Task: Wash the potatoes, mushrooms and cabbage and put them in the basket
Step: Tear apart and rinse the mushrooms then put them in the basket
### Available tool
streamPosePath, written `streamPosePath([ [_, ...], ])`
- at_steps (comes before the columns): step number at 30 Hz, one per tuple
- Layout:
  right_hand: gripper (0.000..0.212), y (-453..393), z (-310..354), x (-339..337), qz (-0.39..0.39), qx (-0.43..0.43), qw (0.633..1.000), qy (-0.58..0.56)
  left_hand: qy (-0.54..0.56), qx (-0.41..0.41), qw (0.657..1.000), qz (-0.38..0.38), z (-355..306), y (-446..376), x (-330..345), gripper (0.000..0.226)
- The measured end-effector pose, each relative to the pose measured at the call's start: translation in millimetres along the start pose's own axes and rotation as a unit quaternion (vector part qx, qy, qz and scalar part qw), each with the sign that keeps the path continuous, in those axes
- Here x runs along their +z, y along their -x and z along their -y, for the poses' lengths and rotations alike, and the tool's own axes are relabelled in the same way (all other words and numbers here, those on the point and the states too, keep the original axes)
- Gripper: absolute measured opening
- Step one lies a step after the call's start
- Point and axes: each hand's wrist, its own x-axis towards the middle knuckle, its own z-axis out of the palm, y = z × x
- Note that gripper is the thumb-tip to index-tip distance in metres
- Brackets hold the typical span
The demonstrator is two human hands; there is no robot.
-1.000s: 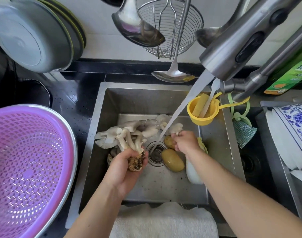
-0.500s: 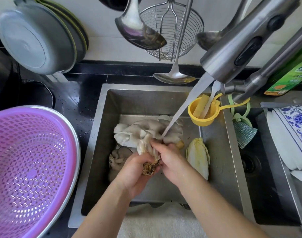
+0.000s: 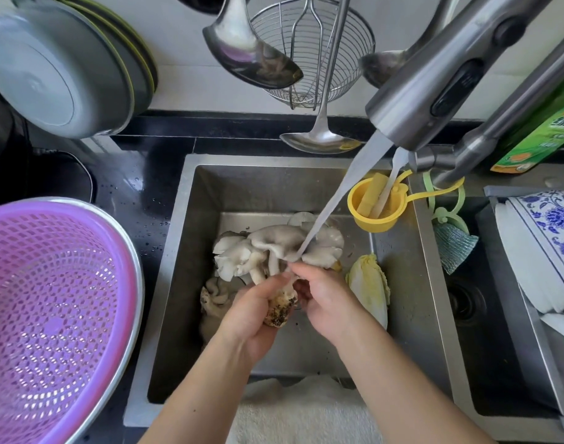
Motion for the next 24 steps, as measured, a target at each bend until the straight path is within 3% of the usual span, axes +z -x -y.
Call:
streamPosePath([
  [5, 0.010, -3.1, 0.7, -2.2, 0.020, 0.011, 0.999, -0.029, 0.016, 0.011, 0.999, -0.031, -3.6, -8.3, -3.4, 0.034],
  [10, 0.007, -2.7, -1.3, 3.9, 0.014, -0.028, 0.997, 0.064, 0.004, 0.025, 0.999, -0.020, -10.2, -12.3, -8.1, 0.032],
  [15, 0.008, -6.9, -3.5, 5.4, -0.044, -0.060, 0.989, 0.124, -0.022, 0.037, 0.999, -0.025, -8.1, -11.2, -8.9, 0.030],
  [21, 0.009, -1.9, -1.0, 2.0, 0.031, -0.032, 0.998, 0.047, 0.031, 0.001, 0.999, 0.027, -9.6, -7.8, -14.6, 0.039],
  [24, 0.009, -0.7, 0.2, 0.4, 0.048, -0.006, 0.999, -0.016, 0.062, -0.026, 0.997, 0.040, -12.4, -7.4, -16.5, 0.033],
])
